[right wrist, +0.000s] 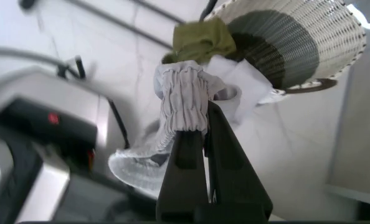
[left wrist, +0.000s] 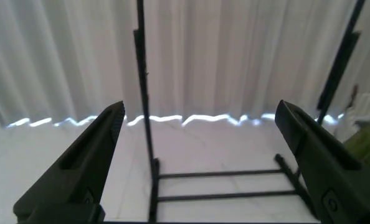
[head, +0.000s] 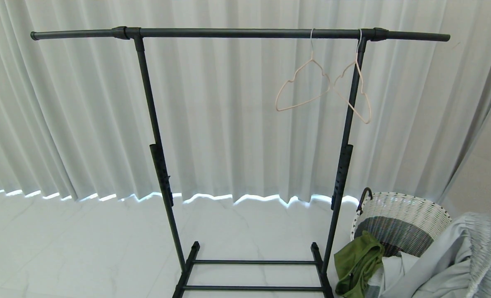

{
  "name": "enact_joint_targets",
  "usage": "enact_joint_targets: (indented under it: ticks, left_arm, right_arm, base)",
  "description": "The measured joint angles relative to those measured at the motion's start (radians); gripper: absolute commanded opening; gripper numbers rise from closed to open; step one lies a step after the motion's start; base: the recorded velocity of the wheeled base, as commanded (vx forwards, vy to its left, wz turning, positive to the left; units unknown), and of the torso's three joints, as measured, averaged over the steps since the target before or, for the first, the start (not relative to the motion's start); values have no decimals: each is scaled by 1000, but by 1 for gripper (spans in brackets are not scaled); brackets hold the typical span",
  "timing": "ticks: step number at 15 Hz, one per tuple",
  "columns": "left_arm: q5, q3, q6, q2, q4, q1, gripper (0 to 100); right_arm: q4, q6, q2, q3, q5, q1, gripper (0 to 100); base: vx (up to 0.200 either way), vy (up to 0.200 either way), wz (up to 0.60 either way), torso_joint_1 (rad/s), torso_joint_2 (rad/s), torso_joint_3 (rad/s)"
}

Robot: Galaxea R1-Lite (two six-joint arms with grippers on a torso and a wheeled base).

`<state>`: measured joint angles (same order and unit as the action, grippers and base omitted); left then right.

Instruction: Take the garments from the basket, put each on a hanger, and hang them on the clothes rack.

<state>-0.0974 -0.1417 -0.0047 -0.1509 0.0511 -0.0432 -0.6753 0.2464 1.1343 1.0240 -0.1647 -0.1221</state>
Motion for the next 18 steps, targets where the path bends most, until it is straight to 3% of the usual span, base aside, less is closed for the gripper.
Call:
enact_joint_targets:
  ticks: [4,8,11,15,18]
  left_arm:
    - [-40,-257,-42,-376,38,-87,100]
    - [-18,-445,-46,-761,52,-291,100]
    - [56,-533,-89,-1013,65,-552,100]
    - [166,-661,-233,-1378,181,-839,100]
    - [231,-848,-364,-1671,229,-1024,100]
  right_arm:
    - [269,-104,-63,-216,-1,0,0]
    - [443,-166,-129,-341,-3,-8,0]
    - [457,-187,-181,-356,-4,-53,0]
    - [489,-290,-201,-353,-14,-62,0]
    - [513,-315,-206,-356,-25,-65,0]
  base:
    - [0,0,0,0,0,0]
    - [0,0,0,0,0,0]
    - [0,0,0,0,0,0]
    - [0,0,0,0,0,0]
    - [0,0,0,0,0,0]
